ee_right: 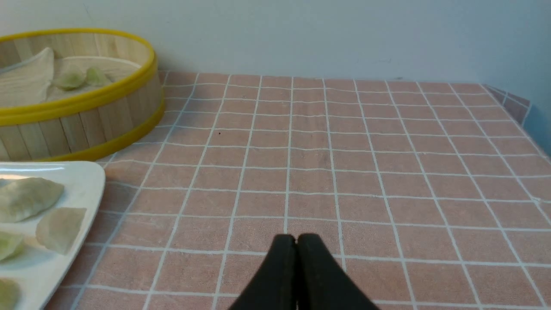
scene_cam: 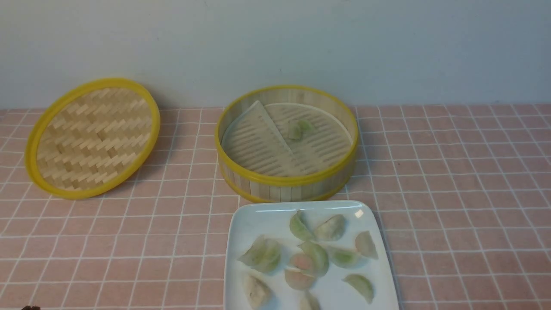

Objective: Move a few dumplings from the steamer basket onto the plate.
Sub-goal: Use the right arm to grab a dumpling from inside the steamer

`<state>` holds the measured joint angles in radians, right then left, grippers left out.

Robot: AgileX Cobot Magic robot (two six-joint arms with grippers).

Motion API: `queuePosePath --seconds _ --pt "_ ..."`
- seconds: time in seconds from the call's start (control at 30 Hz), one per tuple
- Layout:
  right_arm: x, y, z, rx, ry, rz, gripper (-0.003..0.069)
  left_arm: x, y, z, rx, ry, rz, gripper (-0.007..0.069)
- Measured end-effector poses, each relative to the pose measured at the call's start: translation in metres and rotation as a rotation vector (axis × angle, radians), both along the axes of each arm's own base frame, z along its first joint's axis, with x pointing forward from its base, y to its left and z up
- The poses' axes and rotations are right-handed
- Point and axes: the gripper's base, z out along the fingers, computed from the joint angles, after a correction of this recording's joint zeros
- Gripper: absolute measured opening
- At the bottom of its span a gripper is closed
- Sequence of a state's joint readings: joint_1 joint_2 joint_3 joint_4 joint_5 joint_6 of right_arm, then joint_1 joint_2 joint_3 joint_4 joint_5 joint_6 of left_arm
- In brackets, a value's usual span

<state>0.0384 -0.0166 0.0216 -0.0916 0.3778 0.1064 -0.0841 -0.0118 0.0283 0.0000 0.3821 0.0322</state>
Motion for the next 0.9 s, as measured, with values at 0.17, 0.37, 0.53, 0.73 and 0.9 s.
queuePosePath --seconds 0.17,0.37,0.53,0.73,0.9 --pt "0.002 0.003 0.015 0.307 -0.176 0.004 -0.0014 0.000 0.000 0.000 0.000 0.000 0.000 -0.0006" --pt "0.000 -0.001 0.034 0.724 -0.378 -0.013 -0.0014 0.000 0.000 0.000 0.000 0.000 0.000 -0.0006" --pt "-0.001 -0.004 0.040 0.770 -0.453 -0.023 -0.0014 0.000 0.000 0.000 0.000 0.000 0.000 -0.0006" --pt "-0.001 0.003 0.068 0.684 -0.320 0.017 -0.0014 0.000 0.000 0.000 0.000 0.000 0.000 -0.0006" --pt "0.038 0.013 0.116 0.408 0.124 0.026 -0.0014 0.000 0.000 0.000 0.000 0.000 0.000 -0.0006"
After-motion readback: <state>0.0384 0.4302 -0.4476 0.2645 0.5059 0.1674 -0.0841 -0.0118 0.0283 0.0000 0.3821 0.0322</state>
